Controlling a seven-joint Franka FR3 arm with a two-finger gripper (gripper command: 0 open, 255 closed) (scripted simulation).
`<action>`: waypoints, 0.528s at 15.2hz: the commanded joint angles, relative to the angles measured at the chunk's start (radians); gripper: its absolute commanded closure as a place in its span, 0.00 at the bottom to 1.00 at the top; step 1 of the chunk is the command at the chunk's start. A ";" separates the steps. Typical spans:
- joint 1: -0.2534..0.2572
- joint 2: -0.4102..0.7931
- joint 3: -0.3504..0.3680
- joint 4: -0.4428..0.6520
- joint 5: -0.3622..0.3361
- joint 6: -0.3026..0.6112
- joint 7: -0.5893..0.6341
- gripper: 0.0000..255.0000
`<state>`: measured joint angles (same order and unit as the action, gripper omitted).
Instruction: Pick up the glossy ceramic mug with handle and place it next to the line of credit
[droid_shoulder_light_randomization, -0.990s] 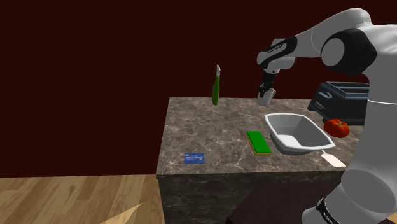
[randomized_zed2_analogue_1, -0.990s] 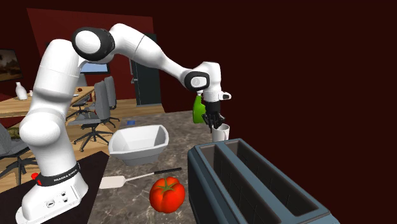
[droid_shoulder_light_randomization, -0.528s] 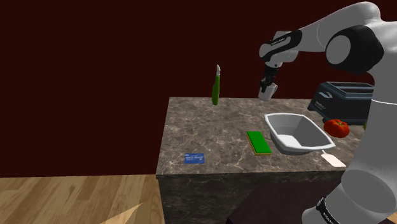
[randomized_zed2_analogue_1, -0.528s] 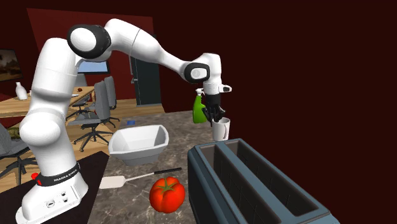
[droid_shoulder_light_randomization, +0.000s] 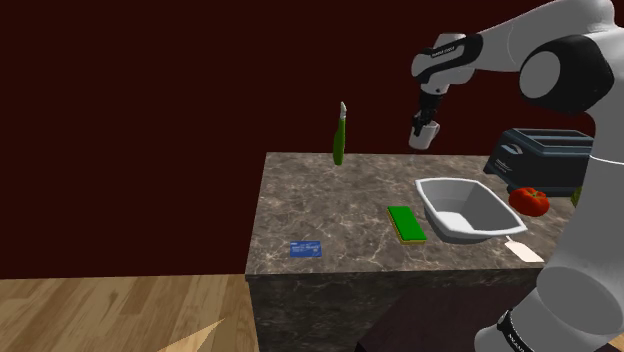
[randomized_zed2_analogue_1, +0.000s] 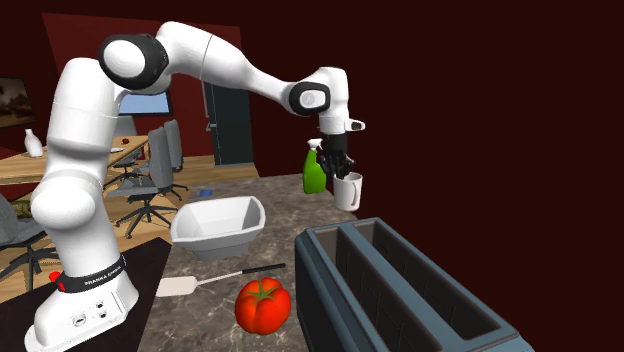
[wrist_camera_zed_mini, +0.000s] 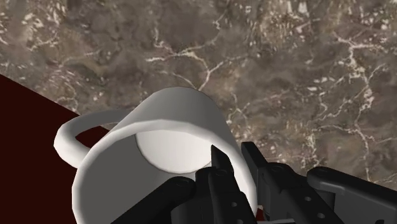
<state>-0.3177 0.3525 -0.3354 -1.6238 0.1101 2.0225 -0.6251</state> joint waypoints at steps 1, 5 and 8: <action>0.000 -0.004 -0.001 0.022 -0.002 -0.026 0.002 1.00; -0.001 -0.014 -0.003 0.063 -0.007 -0.075 0.005 1.00; -0.002 -0.019 -0.004 0.096 -0.009 -0.114 0.007 1.00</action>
<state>-0.3185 0.3331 -0.3397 -1.5424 0.1010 1.9230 -0.6188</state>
